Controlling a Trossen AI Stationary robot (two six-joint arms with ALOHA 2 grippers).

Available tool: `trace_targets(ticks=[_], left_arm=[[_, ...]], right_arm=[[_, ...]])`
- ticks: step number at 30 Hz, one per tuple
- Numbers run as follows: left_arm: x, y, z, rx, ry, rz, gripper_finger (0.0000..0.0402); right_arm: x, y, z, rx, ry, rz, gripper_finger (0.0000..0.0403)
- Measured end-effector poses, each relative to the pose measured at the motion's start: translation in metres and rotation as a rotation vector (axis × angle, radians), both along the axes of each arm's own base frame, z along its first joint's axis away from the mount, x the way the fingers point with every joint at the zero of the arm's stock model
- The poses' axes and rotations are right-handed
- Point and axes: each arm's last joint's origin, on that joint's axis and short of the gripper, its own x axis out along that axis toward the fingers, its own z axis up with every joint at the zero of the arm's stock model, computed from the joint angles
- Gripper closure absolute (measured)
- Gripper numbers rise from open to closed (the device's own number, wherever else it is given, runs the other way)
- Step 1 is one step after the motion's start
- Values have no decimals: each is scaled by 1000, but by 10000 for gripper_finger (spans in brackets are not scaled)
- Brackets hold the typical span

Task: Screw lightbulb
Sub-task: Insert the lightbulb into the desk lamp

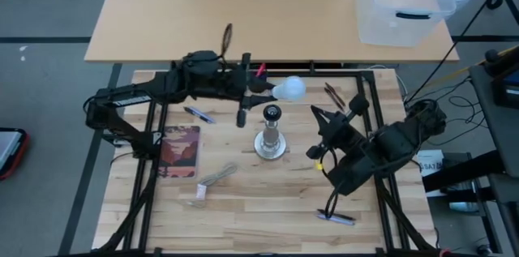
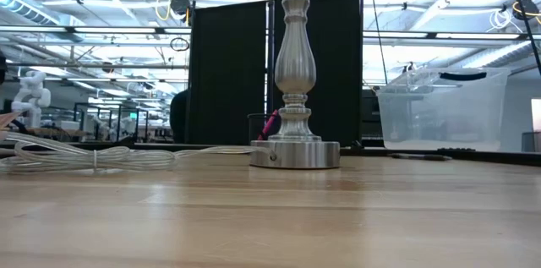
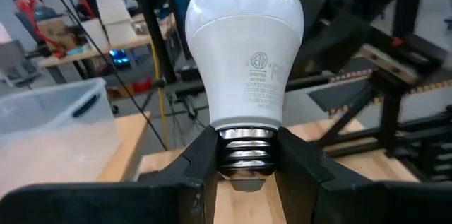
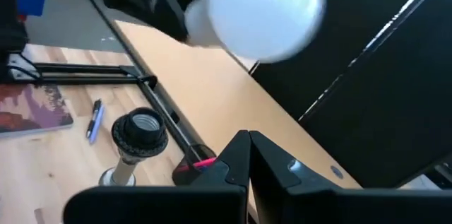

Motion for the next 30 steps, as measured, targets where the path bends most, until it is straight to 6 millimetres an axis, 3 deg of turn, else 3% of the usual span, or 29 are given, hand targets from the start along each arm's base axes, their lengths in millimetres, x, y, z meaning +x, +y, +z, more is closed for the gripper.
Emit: trace_targets(ticks=[9,15,24,30], left_arm=[[-18,-5,-30,-28,-196,-8,297],[-14,-7,-58,-43,-271,6,297],[-16,-6,-71,-58,-367,24,297],[-4,-11,-81,-61,-360,8,297]], right_arm=[[3,11,-40,-27,-94,-43,403],[6,12,-65,-49,-172,-70,403],[12,6,-69,-30,-255,-107,403],[18,-3,-69,-25,-268,-149,403]])
